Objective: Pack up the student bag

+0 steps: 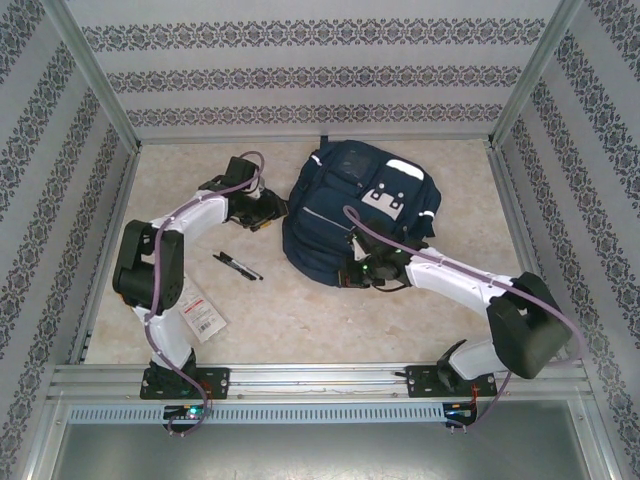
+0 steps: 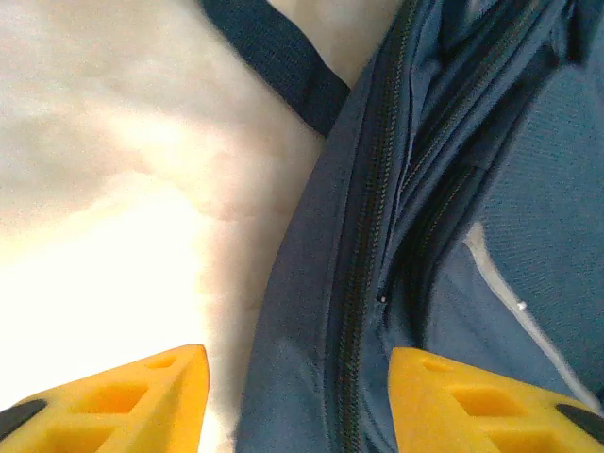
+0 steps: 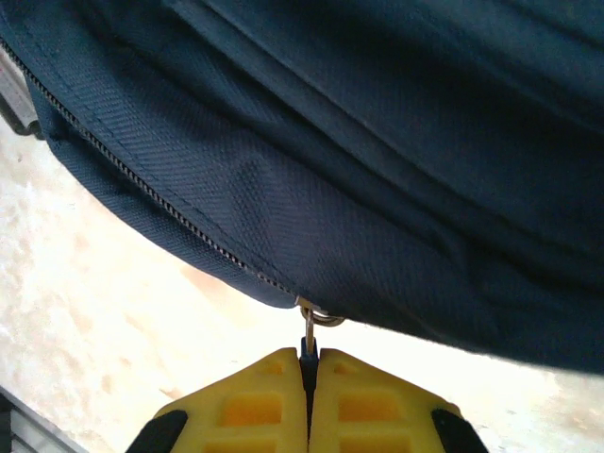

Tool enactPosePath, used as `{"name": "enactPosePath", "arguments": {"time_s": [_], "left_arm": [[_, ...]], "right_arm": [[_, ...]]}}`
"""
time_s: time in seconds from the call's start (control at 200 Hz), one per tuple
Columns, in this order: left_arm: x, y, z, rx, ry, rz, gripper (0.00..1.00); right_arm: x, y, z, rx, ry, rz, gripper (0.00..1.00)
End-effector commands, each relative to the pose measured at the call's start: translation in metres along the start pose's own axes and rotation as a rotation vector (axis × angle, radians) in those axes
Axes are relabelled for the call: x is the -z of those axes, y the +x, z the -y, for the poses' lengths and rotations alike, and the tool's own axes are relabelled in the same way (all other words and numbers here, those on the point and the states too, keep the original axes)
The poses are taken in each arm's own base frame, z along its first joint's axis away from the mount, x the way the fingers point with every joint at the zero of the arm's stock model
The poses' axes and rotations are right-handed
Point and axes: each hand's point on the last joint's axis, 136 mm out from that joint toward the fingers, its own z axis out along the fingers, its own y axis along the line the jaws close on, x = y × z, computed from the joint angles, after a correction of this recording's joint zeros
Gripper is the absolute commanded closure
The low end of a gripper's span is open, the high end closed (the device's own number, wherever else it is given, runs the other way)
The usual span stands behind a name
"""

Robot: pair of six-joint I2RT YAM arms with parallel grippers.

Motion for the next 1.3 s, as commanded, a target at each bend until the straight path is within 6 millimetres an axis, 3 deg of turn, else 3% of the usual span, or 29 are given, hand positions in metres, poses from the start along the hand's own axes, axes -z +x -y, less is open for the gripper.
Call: {"name": "enactPosePath", "arguments": {"time_s": [0.0, 0.12, 0.285, 0.5, 0.61, 0.67, 0.784, 0.874, 0.934, 1.119, 1.294], "left_arm": [[0.03, 0.025, 0.003, 0.12, 0.01, 0.029, 0.43], [0.044, 0.06, -0.005, 0.156, -0.004, 0.068, 0.39], [0.034, 0.098, 0.015, 0.13, 0.039, 0.03, 0.38], [0.006, 0.105, 0.006, 0.129, -0.044, 0.039, 0.37], [-0.002, 0.099, -0.005, 0.099, -0.129, 0.073, 0.34], [-0.005, 0.097, -0.009, 0.088, -0.157, 0.079, 0.38], [-0.008, 0.092, -0.009, 0.046, -0.171, 0.092, 0.61], [-0.003, 0.085, -0.003, -0.018, -0.172, 0.103, 0.91], [0.003, 0.081, 0.002, -0.067, -0.175, 0.11, 1.0], [0.014, 0.072, 0.018, -0.167, -0.129, 0.068, 1.0], [0.022, 0.064, 0.014, -0.155, -0.114, 0.059, 1.0]], "right_arm": [[0.003, -0.014, -0.046, 0.038, -0.117, 0.011, 1.0], [-0.004, -0.018, -0.069, 0.067, -0.162, 0.005, 1.0], [-0.01, -0.012, -0.088, 0.081, -0.211, -0.018, 1.0], [-0.01, -0.005, -0.112, 0.092, -0.284, -0.014, 1.0], [-0.013, 0.002, -0.113, 0.093, -0.278, -0.032, 1.0], [-0.016, 0.007, -0.111, 0.09, -0.266, -0.046, 1.0], [-0.019, 0.016, -0.092, 0.093, -0.163, -0.063, 1.0], [-0.019, 0.023, -0.061, 0.068, -0.043, -0.074, 1.0], [-0.017, 0.028, -0.041, 0.062, 0.018, -0.083, 1.0], [-0.003, 0.028, 0.025, 0.029, 0.226, -0.05, 1.0], [0.014, 0.014, 0.064, -0.018, 0.346, 0.015, 1.0]]}}
